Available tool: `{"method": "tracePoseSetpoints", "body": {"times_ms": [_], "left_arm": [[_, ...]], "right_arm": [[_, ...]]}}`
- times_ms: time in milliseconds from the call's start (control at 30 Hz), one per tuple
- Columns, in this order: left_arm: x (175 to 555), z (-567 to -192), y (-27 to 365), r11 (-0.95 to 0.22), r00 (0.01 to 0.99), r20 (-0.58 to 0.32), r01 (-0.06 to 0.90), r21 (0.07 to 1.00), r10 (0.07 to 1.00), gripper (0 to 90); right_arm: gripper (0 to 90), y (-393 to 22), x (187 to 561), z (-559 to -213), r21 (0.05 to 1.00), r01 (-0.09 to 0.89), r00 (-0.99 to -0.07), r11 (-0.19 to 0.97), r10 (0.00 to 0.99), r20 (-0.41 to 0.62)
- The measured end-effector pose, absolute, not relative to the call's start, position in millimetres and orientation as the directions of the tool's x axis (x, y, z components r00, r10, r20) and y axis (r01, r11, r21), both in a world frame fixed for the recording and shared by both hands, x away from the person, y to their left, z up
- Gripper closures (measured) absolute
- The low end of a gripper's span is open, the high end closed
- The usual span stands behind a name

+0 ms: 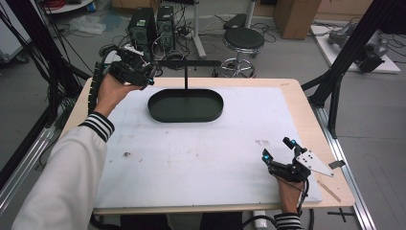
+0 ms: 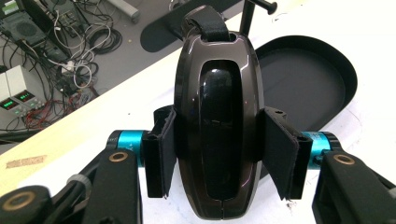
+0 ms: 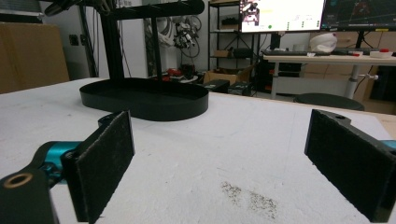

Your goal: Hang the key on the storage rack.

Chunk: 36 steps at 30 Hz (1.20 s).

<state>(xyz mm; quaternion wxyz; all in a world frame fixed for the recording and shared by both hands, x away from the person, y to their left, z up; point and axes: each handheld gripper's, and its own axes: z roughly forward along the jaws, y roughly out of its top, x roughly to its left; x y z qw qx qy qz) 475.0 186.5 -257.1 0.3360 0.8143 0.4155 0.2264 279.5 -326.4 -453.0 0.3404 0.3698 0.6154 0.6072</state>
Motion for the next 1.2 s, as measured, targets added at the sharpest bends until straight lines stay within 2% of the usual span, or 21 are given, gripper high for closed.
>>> {"method": "tracePoseSetpoints", "body": {"times_ms": [200,900,1133,1200], "left_arm": [[482.6,-253.7,188.0,-0.415,0.548,0.082,0.519,0.747,0.833,48.6],[499.4,-290.8,207.9,-0.383,0.52,0.057,0.546,0.745,0.852,48.6],[500.2,-310.0,217.6,-0.389,0.559,0.046,0.513,0.765,0.828,48.5],[501.7,-315.5,217.8,-0.418,0.57,0.055,0.53,0.738,0.82,48.5]], "right_arm": [[7.3,-326.4,279.7,-453.0,0.999,0.042,-0.494,-0.009,0.869,0.028],[7.3,-326.0,279.8,-453.0,0.999,0.043,-0.493,-0.006,0.87,0.027],[7.3,-325.8,280.0,-452.9,0.999,0.042,-0.492,-0.005,0.87,0.025],[7.3,-325.9,279.9,-452.9,0.999,0.044,-0.493,-0.006,0.87,0.026]]}}
